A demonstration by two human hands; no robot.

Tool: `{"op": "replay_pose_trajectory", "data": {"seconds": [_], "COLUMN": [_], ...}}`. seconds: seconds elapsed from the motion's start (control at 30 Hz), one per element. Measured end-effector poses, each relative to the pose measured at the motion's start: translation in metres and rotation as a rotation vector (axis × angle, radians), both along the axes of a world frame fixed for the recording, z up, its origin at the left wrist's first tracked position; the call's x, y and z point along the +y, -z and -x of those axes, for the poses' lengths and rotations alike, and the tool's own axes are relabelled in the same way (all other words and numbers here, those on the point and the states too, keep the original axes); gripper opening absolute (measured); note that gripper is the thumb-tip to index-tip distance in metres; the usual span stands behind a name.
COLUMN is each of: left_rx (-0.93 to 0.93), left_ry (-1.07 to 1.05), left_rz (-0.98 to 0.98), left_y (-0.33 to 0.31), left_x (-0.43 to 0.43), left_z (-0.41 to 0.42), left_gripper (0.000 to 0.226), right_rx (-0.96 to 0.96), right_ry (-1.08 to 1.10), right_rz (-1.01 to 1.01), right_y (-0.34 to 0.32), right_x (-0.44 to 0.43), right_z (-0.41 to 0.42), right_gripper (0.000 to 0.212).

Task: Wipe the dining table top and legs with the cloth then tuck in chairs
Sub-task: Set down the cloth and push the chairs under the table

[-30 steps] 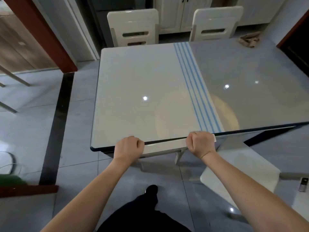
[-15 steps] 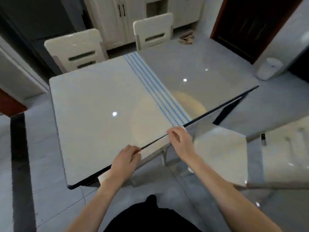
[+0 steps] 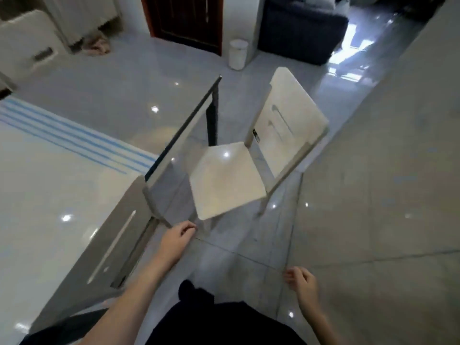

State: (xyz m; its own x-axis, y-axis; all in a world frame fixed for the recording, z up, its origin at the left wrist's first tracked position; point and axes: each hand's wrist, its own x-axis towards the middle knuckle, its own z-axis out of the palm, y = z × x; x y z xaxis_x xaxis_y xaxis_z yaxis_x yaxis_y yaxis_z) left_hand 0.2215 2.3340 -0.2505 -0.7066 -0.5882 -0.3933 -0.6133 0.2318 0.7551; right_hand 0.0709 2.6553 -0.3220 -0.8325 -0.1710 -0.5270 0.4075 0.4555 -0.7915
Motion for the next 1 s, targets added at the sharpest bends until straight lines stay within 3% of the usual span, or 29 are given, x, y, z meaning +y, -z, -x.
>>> {"op": "replay_pose_trajectory", "data": {"seconds": [0.13,0.47,0.67,1.0], "left_rx": [-0.063,-0.165,-0.148,-0.024], "left_ry": [-0.136,-0.282,-0.303,-0.181], "left_rz": [-0.198,-0.319,-0.373,-0.305], "left_y": [0.042,0.072,0.083,0.001], "left_x": [0.044,0.029,-0.003,-0.064], "left_z": [0.002,0.041,0.146,0.339], "left_gripper": [0.028,0.022,0.025,0.026], "right_rx": [-0.124,-0.154,-0.15,0.049], "right_ry": [0.12,0.142,0.153,0.183], "right_rz": [-0.016,-0.037,-0.049,0.067], "right_y": [0.016,0.035,0.042,-0.029], "right_x": [0.048,0.035,0.007,-0.079], "right_z": [0.001,0.118,0.204,0.401], "right_gripper": [0.03,0.024,0.029,0.029]}}
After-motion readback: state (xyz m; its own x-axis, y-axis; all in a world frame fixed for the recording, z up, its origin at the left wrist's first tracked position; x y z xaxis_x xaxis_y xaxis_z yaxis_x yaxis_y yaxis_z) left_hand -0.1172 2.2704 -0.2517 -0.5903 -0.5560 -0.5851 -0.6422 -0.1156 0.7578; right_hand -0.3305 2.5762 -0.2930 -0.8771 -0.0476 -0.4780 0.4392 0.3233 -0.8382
